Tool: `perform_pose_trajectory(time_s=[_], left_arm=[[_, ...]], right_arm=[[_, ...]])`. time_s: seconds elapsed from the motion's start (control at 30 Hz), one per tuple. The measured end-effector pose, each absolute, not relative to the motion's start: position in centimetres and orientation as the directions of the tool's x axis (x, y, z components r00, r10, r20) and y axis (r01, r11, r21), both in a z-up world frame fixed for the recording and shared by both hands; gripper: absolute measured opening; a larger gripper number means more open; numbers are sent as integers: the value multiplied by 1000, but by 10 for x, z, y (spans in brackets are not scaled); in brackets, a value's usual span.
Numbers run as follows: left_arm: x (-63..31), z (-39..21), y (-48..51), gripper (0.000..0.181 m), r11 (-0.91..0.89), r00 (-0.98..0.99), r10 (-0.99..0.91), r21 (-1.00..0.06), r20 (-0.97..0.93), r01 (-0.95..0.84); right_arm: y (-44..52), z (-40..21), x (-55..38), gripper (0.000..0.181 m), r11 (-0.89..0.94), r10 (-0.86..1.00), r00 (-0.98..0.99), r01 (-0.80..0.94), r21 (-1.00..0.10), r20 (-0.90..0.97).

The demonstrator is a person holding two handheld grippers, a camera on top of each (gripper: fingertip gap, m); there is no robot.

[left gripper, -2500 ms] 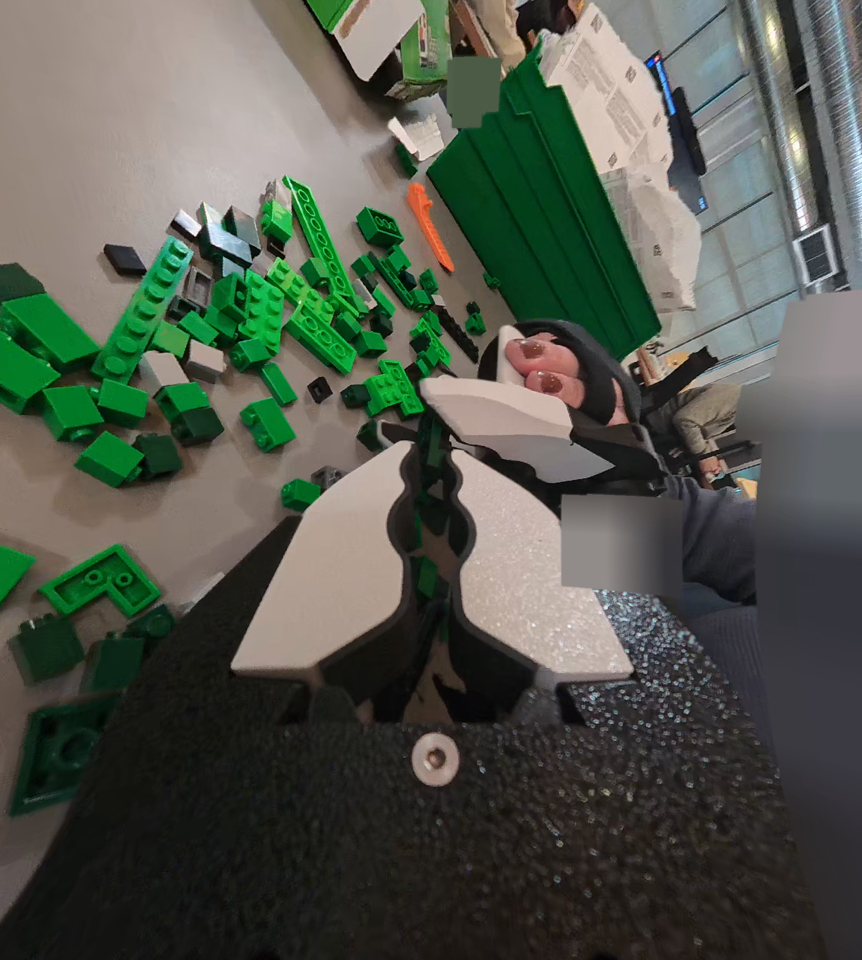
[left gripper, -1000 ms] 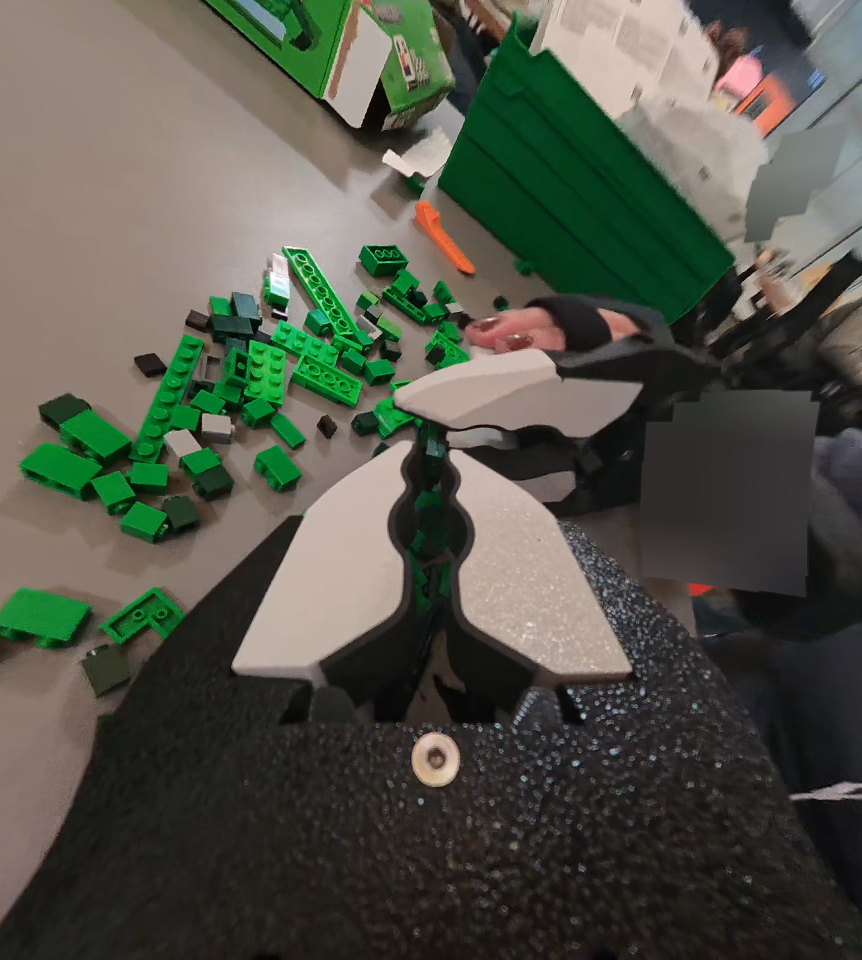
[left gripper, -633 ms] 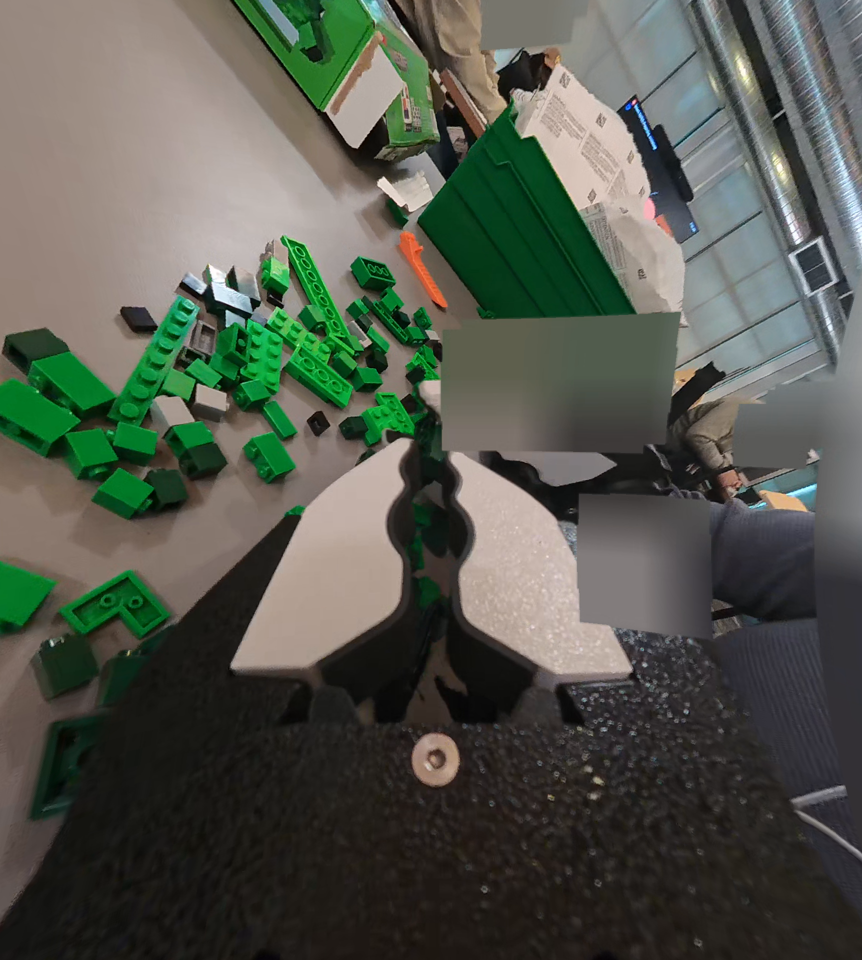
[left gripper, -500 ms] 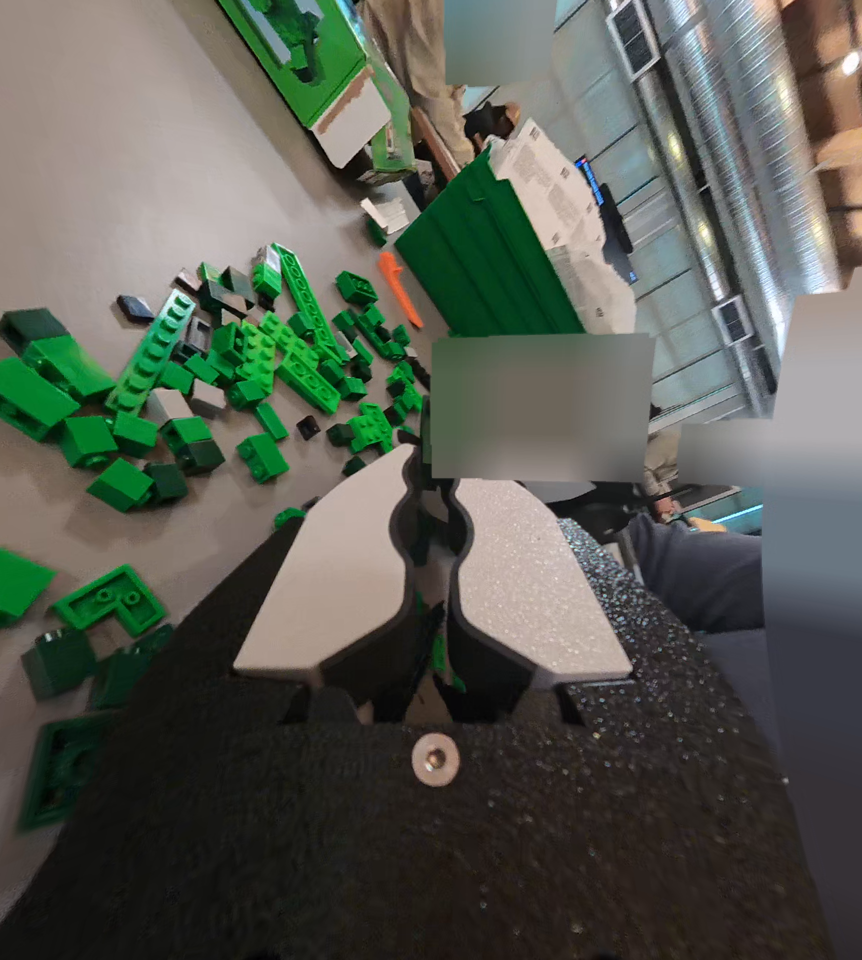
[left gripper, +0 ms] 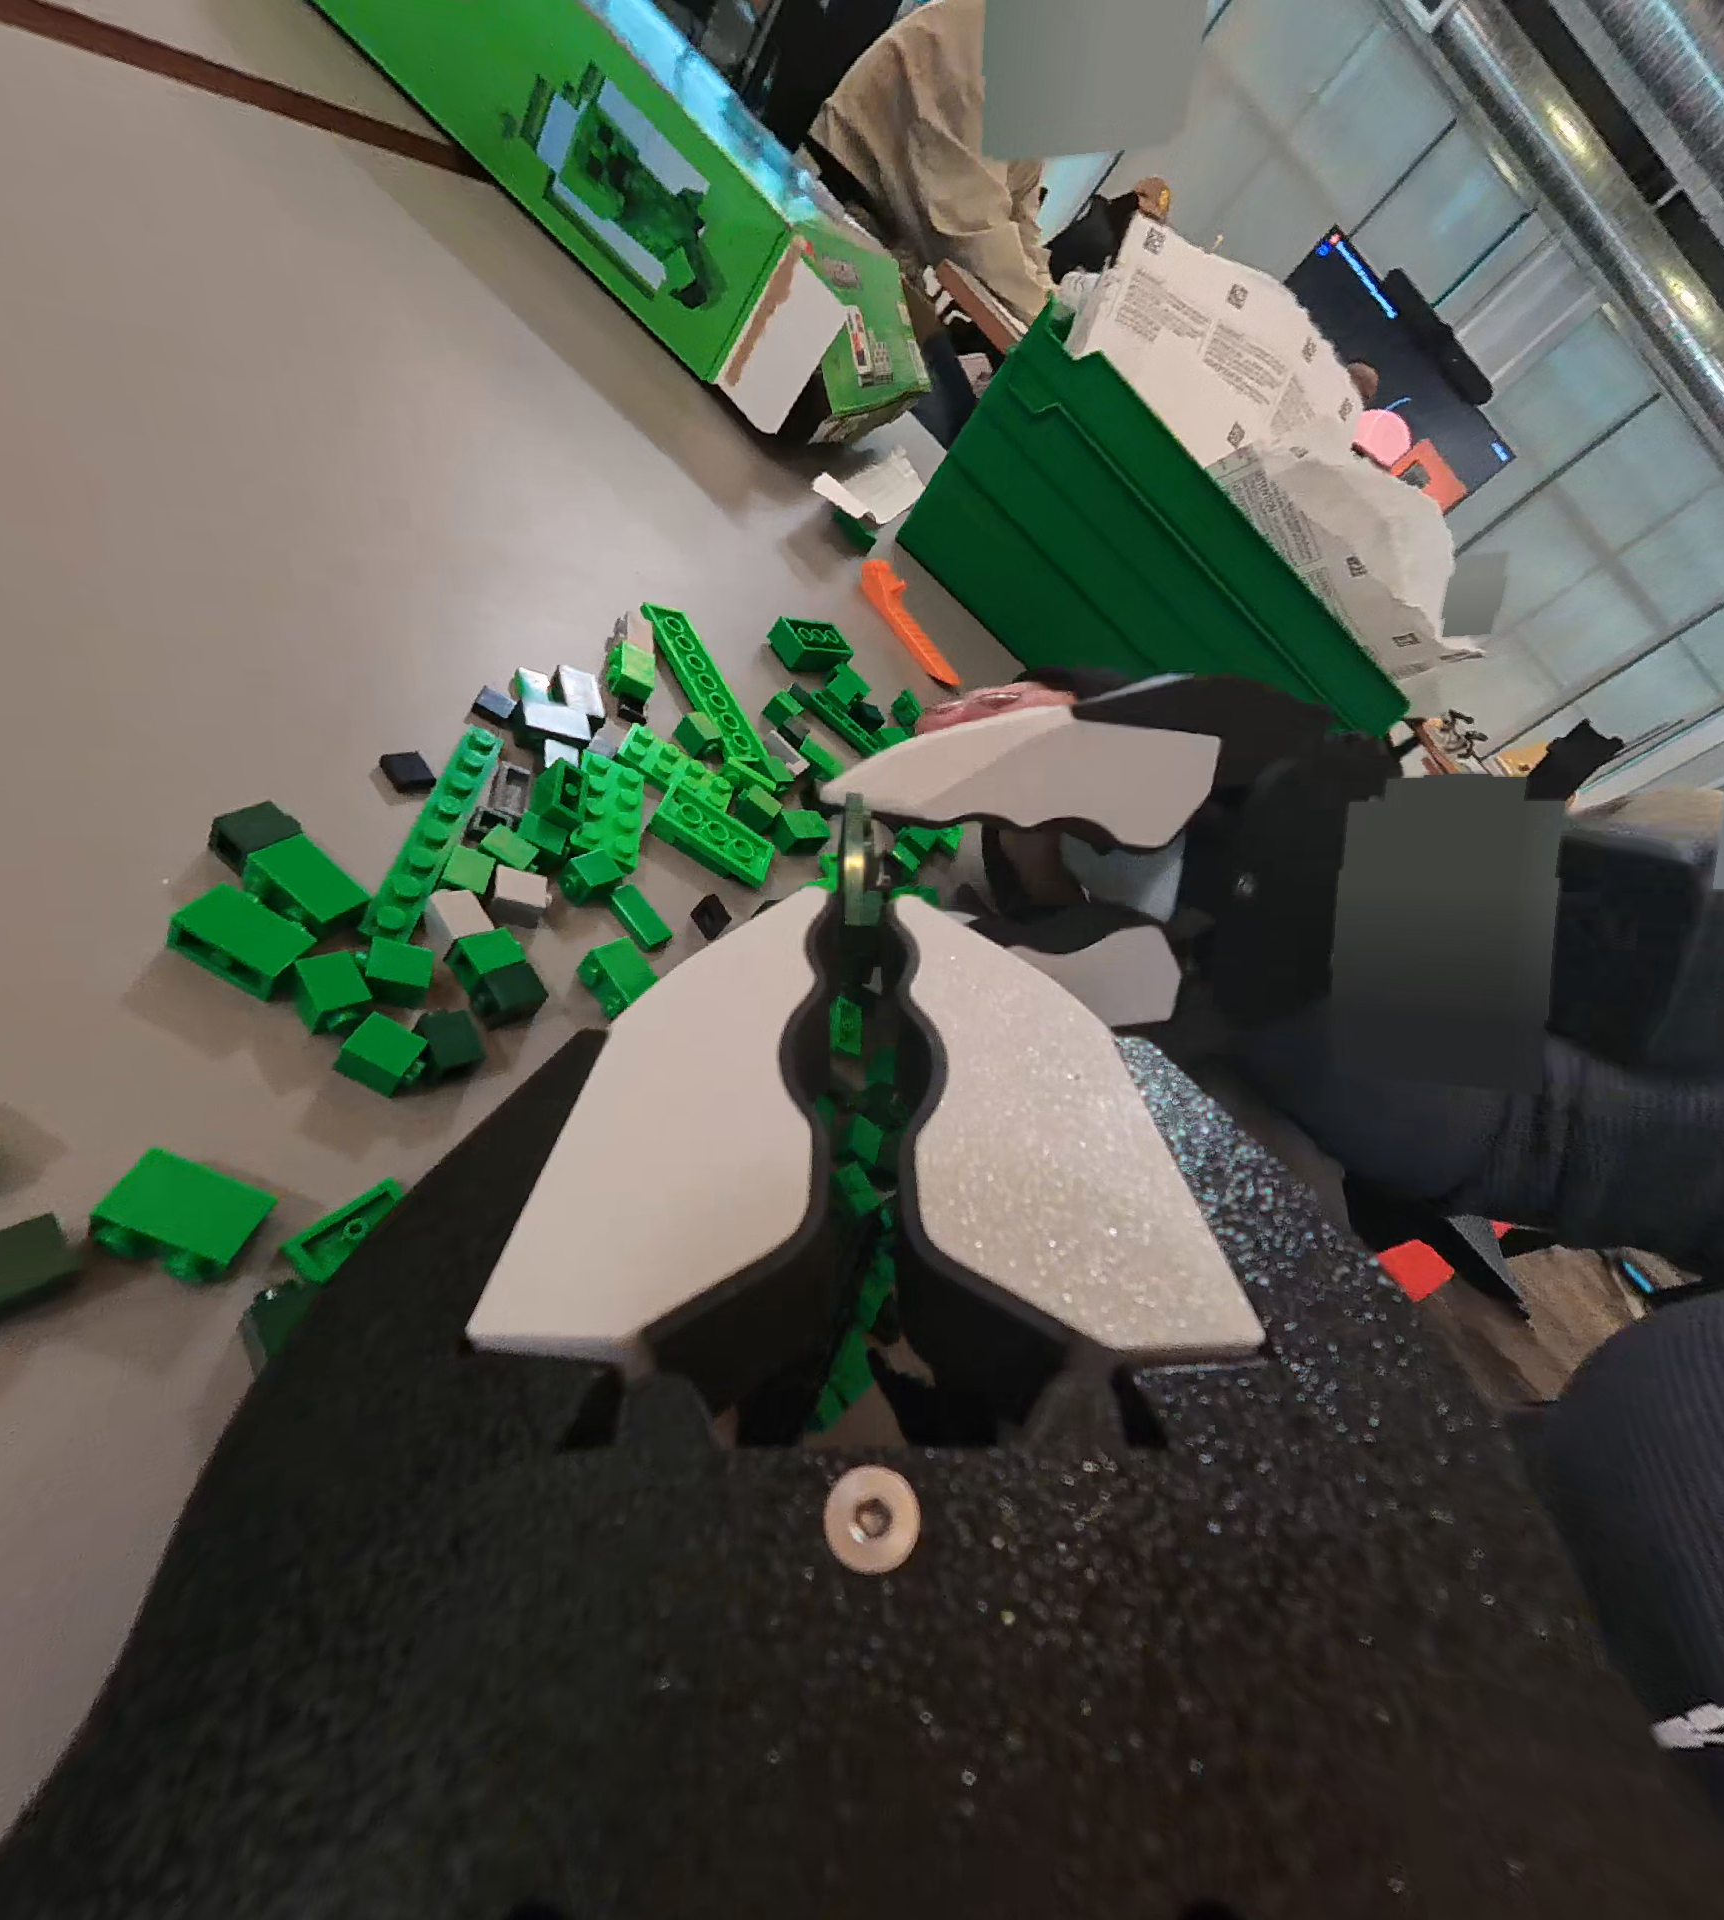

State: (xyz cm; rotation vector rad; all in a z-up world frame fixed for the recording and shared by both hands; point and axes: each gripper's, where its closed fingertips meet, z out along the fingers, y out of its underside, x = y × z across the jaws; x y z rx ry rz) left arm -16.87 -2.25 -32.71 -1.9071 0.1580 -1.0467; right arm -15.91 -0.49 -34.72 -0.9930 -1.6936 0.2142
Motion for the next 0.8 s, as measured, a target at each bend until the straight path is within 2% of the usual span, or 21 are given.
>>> perform_pose_trajectory(time_s=[0.07, 0.17, 0.27, 0.37, 0.63, 0.73, 0.8], left_arm=[[-167, -326, -24, 6, -550, 634, -524, -795, 568, 257], [-161, -326, -29, 6, -511, 661, -589, -848, 466, 142], [-153, -331, -37, 6, -426, 678, -685, -901, 267, -76], [-149, -338, -42, 6, -326, 665, -743, -907, 71, -268], [-134, -338, -52, 6, -123, 563, -810, -892, -163, -435], [-135, -337, -51, 6, -87, 563, -797, -882, -217, -462], [-138, -339, -50, 6, -63, 558, -783, -857, -276, -512]], right_arm=[[-7, -341, -157, 27, 562, 782, -24, 460, -688, 623], [-8, -339, -150, 30, 533, 818, -55, 445, -720, 572], [-23, -343, -144, 30, 508, 858, -161, 408, -759, 487], [-32, -343, -140, 29, 487, 873, -219, 383, -785, 435], [-45, -353, -139, 12, 530, 846, -298, 386, -755, 442], [-42, -353, -140, 12, 545, 838, -285, 385, -745, 465], [-34, -355, -138, 15, 596, 802, -273, 413, -688, 531]])
